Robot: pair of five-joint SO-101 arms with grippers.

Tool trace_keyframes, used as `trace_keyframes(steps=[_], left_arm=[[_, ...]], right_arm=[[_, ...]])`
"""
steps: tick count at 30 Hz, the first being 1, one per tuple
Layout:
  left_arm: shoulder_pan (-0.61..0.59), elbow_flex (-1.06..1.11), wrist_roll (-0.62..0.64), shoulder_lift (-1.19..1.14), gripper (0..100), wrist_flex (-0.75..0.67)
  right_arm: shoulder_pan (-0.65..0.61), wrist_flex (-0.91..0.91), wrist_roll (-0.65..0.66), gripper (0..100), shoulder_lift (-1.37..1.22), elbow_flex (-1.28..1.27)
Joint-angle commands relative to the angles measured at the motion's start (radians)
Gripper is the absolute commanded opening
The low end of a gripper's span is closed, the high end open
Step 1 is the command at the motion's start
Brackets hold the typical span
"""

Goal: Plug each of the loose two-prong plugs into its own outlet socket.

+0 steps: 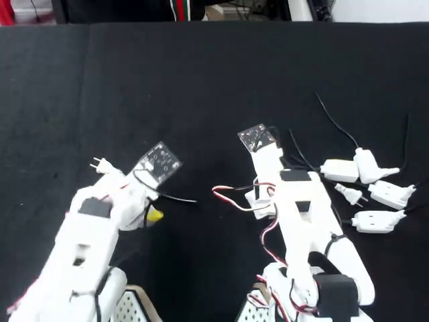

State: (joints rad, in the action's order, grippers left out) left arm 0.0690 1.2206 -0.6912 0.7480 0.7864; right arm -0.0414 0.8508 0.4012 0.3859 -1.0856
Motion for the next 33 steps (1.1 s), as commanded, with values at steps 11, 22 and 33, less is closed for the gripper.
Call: trace_keyframes(steps=[11, 22, 33], left_arm=[[-0.119, -0.414, -0.012, -0.580, 33, 0.038], [-0.114, -0.460, 0.014, -0.594, 4, 0.107], [-0.007, -0.492, 0.026, -0.308, 4, 0.485]], right_arm=[[-0.009, -0.015, 0.000, 6.4, -0.002, 0.002], [-0.009, -0.015, 0.000, 6.4, -0.002, 0.002], [-0.008, -0.015, 0.000, 6.4, -0.002, 0.002]])
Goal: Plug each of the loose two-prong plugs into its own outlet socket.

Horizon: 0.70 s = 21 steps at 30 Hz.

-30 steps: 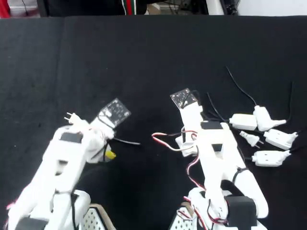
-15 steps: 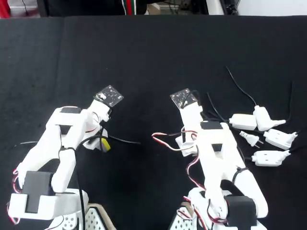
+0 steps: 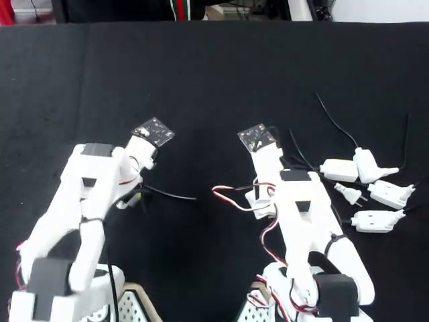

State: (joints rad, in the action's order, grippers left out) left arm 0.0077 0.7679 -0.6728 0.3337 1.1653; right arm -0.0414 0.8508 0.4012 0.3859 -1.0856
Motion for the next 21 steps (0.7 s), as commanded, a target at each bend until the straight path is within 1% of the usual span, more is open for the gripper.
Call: trace_keyframes(steps=[1, 3, 4, 7, 11, 14, 16, 20, 21], left_arm=[[0.071, -0.022, 0.009, 0.138, 4, 0.130], [0.104, 0.048, 0.011, 0.184, 4, 0.137], [0.117, 0.104, 0.011, 0.199, 4, 0.118], [0.127, 0.232, 0.011, 0.186, 4, 0.018], [0.131, 0.274, 0.040, 0.170, 4, 0.009], [0.122, 0.286, 0.040, 0.170, 4, -0.052], [0.122, 0.295, 0.060, 0.170, 9, -0.084], [0.119, 0.288, 0.147, 0.172, 28, -0.097], [0.119, 0.283, 0.157, 0.180, 29, -0.098]], right_arm=[[-0.008, -0.015, 0.000, 6.4, -0.002, 0.002], [-0.008, -0.015, 0.000, 6.4, -0.002, 0.002], [-0.008, -0.015, 0.000, 6.4, -0.002, 0.002], [-0.008, -0.015, 0.000, 6.4, -0.002, 0.002], [-0.008, -0.015, -0.002, 6.4, -0.002, 0.002], [-0.008, -0.015, -0.002, 6.4, -0.002, 0.002], [-0.009, -0.015, -0.002, 6.4, -0.002, 0.002], [-0.009, -0.015, -0.002, 6.4, -0.002, 0.002], [-0.009, -0.015, -0.002, 6.4, -0.002, 0.002]])
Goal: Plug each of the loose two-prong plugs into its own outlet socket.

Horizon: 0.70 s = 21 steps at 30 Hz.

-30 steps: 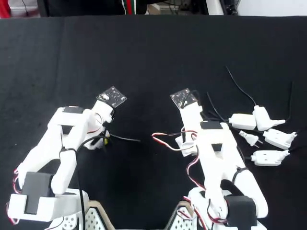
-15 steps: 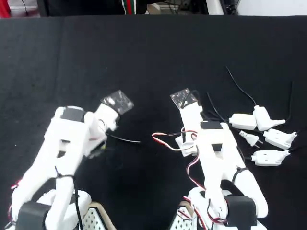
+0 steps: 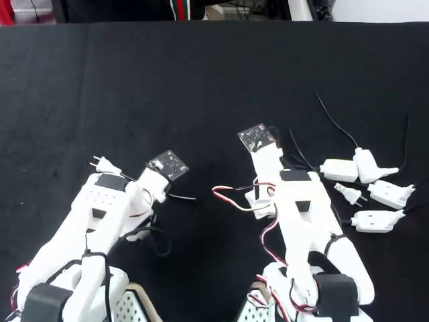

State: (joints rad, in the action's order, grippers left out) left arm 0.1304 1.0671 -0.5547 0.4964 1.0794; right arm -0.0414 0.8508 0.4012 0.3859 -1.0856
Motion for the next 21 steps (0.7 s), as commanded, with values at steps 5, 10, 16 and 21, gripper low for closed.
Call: trace_keyframes(steps=[5, 10, 16, 21], left_arm=[[-0.044, -0.102, 0.037, 0.008, 26, -0.002], [-0.124, -0.147, -0.051, 0.008, 26, -0.002], [-0.209, -0.160, -0.130, 0.008, 26, -0.012], [-0.239, -0.202, -0.164, 0.017, 26, 0.046]], right_arm=[[-0.009, -0.015, -0.002, 6.4, -0.002, 0.002], [-0.009, -0.015, -0.002, 6.4, -0.002, 0.002], [-0.009, -0.015, -0.002, 6.4, -0.002, 0.002], [-0.009, -0.015, -0.002, 6.4, -0.002, 0.002]])
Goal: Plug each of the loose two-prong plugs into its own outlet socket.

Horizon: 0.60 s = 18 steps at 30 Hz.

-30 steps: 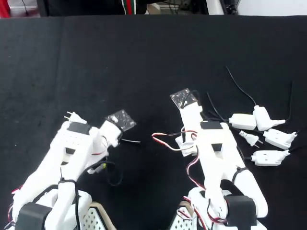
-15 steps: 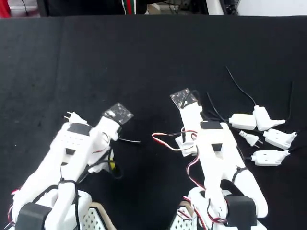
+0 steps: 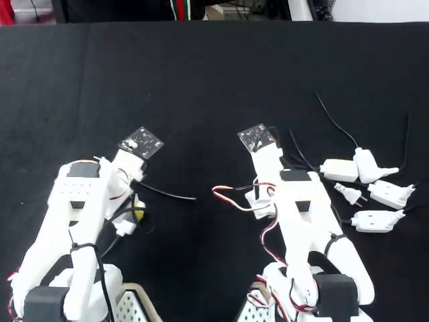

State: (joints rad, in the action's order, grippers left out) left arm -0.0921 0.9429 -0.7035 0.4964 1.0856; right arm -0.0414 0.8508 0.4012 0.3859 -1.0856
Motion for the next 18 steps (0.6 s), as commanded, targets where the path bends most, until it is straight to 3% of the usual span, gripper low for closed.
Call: trace_keyframes(steps=[1, 7, 13, 16, 18], left_arm=[[-0.007, -0.099, -0.015, 0.017, 26, 0.077], [0.076, -0.163, 0.023, 0.018, 25, 0.273], [0.104, 0.065, -0.020, 0.009, 22, -0.017], [0.085, 0.122, -0.130, 0.006, 30, -0.144], [0.082, 0.120, -0.141, 0.006, 35, -0.146]], right_arm=[[-0.009, -0.015, -0.002, 6.4, -0.002, 0.002], [-0.009, -0.015, 0.000, 6.4, -0.002, 0.002], [-0.009, -0.015, 0.000, 6.4, -0.002, 0.002], [-0.011, -0.015, 0.002, 6.4, -0.002, 0.002], [-0.011, -0.015, 0.002, 6.4, -0.002, 0.001]])
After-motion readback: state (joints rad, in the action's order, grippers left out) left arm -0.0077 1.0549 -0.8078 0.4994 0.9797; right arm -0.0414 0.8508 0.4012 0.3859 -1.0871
